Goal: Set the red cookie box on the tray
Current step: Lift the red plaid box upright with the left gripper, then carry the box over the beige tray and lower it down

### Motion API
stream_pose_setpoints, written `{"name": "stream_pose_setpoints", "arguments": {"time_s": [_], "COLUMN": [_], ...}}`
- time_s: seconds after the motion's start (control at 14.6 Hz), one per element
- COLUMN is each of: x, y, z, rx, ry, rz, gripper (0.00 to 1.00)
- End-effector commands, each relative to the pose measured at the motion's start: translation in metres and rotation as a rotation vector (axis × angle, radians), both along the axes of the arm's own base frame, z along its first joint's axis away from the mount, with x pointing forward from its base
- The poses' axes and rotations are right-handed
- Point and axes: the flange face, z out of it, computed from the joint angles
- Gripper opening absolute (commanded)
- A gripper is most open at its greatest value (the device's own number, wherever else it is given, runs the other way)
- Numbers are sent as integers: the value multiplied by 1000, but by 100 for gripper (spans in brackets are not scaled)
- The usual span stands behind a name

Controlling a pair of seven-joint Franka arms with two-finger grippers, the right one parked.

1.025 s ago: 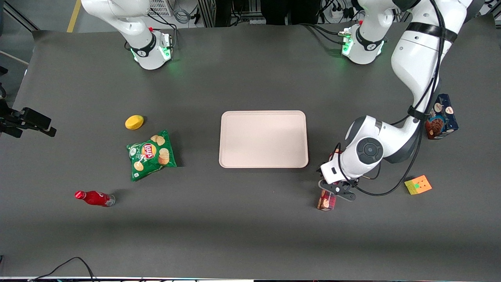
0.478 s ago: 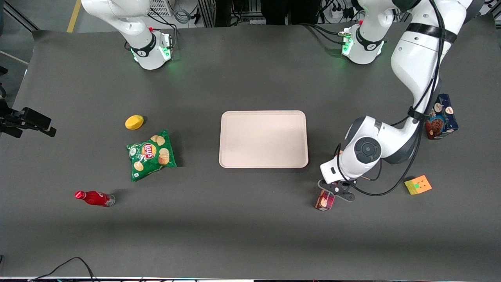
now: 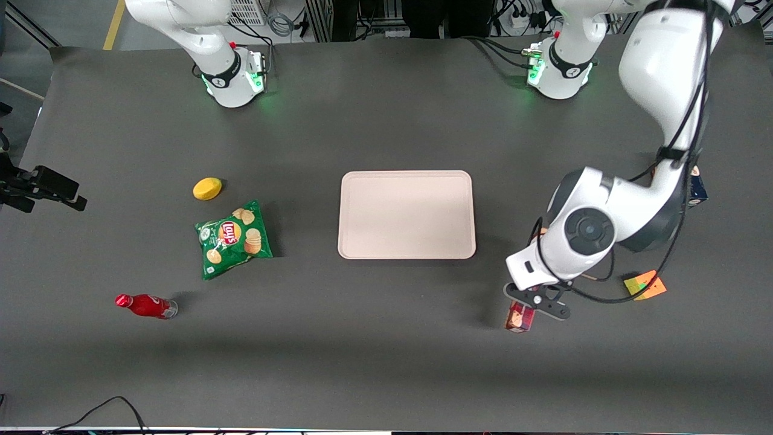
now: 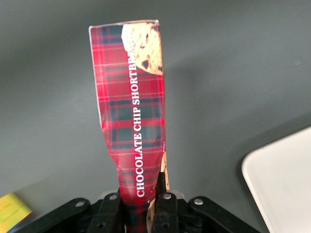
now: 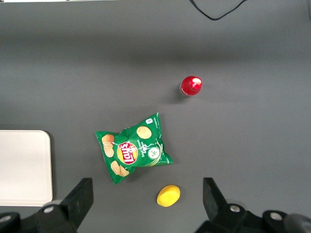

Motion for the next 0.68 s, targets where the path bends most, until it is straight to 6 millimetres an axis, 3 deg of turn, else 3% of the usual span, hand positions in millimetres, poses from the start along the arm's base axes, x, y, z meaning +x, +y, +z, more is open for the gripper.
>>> {"name": "stream_pose_setpoints", "arguments": {"time_s": [0.0,0.27,0.34,0.48,0.61], "x": [-24,-52,-59,-78,-92], "y": [-4,-28,-34,-70,-98], "z": [85,145,148,150,144], "rx": [52,18,-11,-43,-51], "ry": [-30,49,71,83,105], "rz": [5,65,169,401,516], "gripper": [0,0,0,0,0]}}
